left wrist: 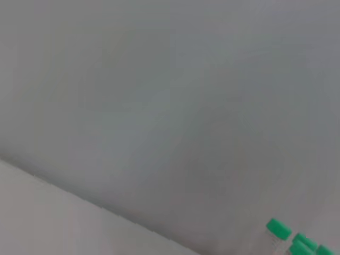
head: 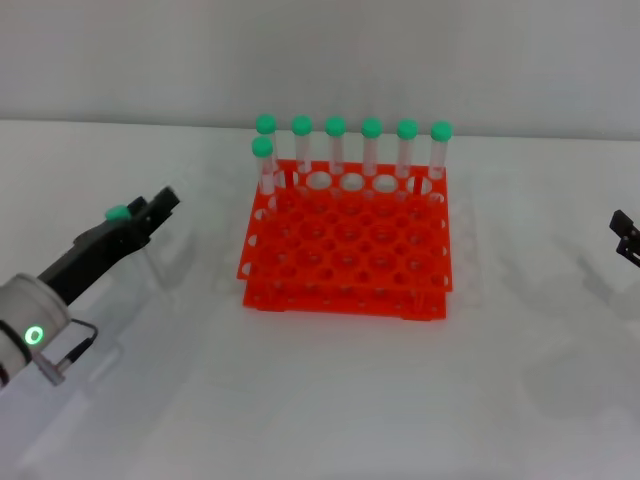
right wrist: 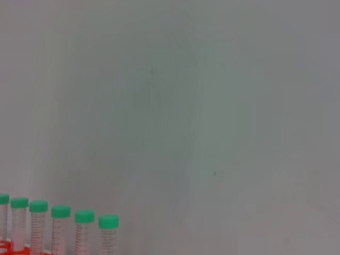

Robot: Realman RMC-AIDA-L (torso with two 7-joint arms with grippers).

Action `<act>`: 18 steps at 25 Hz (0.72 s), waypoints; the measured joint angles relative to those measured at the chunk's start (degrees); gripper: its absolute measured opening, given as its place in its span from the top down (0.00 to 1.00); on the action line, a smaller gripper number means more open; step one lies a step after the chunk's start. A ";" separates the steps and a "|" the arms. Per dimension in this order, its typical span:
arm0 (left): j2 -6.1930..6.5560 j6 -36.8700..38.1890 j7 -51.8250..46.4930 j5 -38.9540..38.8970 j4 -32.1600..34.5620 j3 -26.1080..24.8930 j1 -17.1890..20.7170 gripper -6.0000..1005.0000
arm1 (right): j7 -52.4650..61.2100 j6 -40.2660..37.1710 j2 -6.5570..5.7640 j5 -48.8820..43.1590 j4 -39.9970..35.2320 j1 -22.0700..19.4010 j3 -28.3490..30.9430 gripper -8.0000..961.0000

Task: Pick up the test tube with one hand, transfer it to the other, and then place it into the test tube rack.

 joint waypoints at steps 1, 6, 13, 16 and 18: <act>-0.28 0.14 1.64 -0.17 0.04 -0.13 -0.34 0.70 | 0.00 -0.02 0.03 0.00 0.00 0.03 0.00 0.12; -1.80 4.24 11.47 -3.95 0.21 -0.42 -1.11 0.44 | 0.00 -0.10 0.05 0.13 0.00 0.18 -0.02 0.12; -2.37 8.54 24.40 -8.87 3.98 -0.49 1.21 0.14 | 0.00 -0.21 0.13 0.56 0.01 0.22 -0.02 0.12; -2.52 11.41 34.24 -10.07 7.16 -0.49 3.22 0.12 | 0.00 -0.22 0.13 0.62 0.14 0.48 0.00 0.12; -2.58 12.16 40.59 -10.71 10.65 -0.49 4.78 0.11 | 0.00 -0.22 0.13 0.65 0.31 0.61 0.00 0.12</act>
